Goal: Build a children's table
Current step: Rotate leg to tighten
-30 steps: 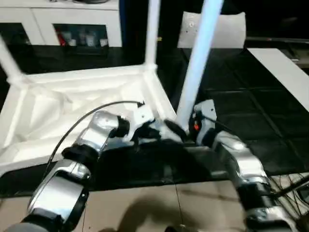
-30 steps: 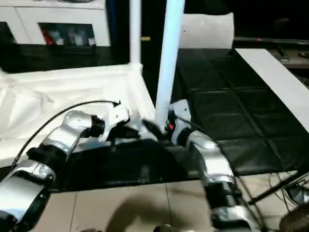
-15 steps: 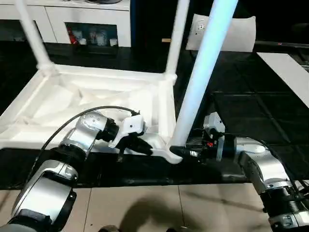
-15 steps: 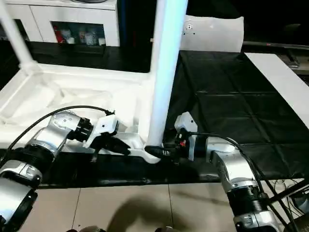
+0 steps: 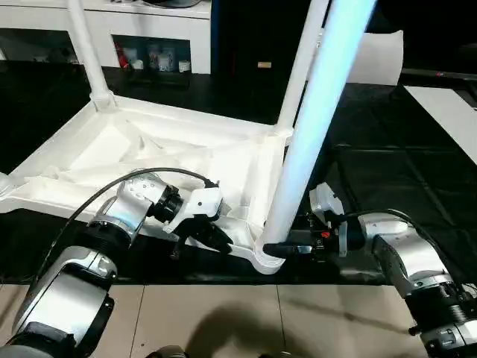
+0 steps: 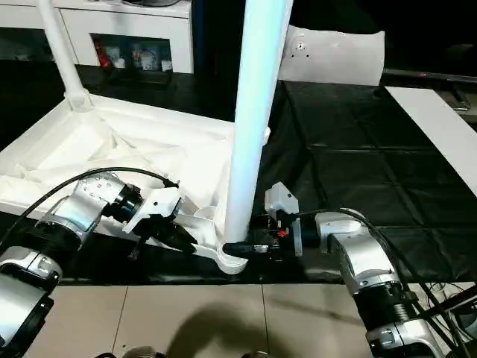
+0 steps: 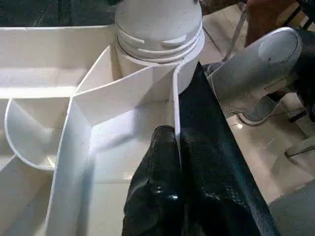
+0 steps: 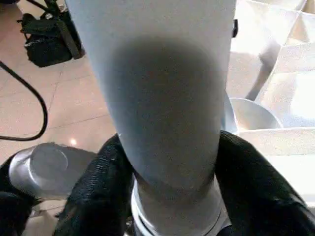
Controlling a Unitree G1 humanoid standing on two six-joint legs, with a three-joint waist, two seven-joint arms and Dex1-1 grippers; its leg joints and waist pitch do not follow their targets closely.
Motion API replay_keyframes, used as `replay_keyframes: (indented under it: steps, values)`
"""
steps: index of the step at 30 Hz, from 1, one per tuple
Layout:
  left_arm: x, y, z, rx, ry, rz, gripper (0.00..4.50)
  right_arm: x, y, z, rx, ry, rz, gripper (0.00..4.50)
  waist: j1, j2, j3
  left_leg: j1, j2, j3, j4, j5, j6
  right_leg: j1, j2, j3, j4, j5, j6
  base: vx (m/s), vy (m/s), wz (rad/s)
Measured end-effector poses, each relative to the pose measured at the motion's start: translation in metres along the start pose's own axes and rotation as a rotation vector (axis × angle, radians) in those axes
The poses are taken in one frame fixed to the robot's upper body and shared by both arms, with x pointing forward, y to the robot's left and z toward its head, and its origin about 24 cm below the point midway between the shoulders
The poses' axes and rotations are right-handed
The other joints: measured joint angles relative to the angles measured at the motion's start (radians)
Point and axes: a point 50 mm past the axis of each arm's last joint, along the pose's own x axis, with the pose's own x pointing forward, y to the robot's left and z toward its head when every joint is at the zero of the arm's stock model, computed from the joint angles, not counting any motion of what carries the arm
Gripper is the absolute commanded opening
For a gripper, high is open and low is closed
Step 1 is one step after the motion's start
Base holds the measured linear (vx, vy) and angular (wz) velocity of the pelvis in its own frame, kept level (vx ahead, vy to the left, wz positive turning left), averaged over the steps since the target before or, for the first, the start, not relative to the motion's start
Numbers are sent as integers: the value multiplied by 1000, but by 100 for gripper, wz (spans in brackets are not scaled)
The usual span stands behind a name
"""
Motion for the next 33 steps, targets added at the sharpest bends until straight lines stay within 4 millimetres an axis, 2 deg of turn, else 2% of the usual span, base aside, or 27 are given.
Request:
replay_keyframes:
  steps: [2,12,16,19,23,28,32,33]
  values:
    - [0,0,0,1,-1,-2,0,0,0,1,-6,2,5,205,0,0,0,0,0,0,0,0,0,0,0,0,0,0,0,0,0,0]
    - [1,2,1,-47,-31,27,0,3,2,1,49,-19,-44,199,0,0,0,1,0,0,0,0,0,0,0,0,1,0,0,0,0,0]
    - [2,11,-1,-107,-25,168,0,9,-6,-1,98,-40,-239,199,-10,0,0,2,0,-2,1,1,-1,2,0,0,1,-1,4,0,0,0]
    - [6,22,0,-188,-29,301,0,18,-18,0,152,-84,-466,198,-36,-1,-1,2,-1,-4,2,2,-3,3,0,1,0,-1,5,0,0,0]
    - [19,32,5,-253,-50,427,0,25,-32,3,216,-109,-683,197,-63,-2,-1,2,-1,-3,2,2,-3,3,0,2,-1,-1,5,0,0,0]
    - [33,47,16,-326,-49,591,0,40,-53,13,271,-125,-948,196,-72,-2,-1,2,-1,-4,1,2,-3,2,1,2,0,-1,4,0,0,0]
    - [40,54,24,-343,-41,665,0,47,-62,18,298,-152,-1063,196,-73,-1,-1,1,-1,-4,-2,1,-3,0,1,2,-1,0,3,0,0,0]
    - [41,54,25,-344,-43,670,0,47,-63,18,296,-156,-1071,231,-72,-1,-1,0,-1,-3,-3,1,-2,0,1,2,-1,1,1,0,0,0]
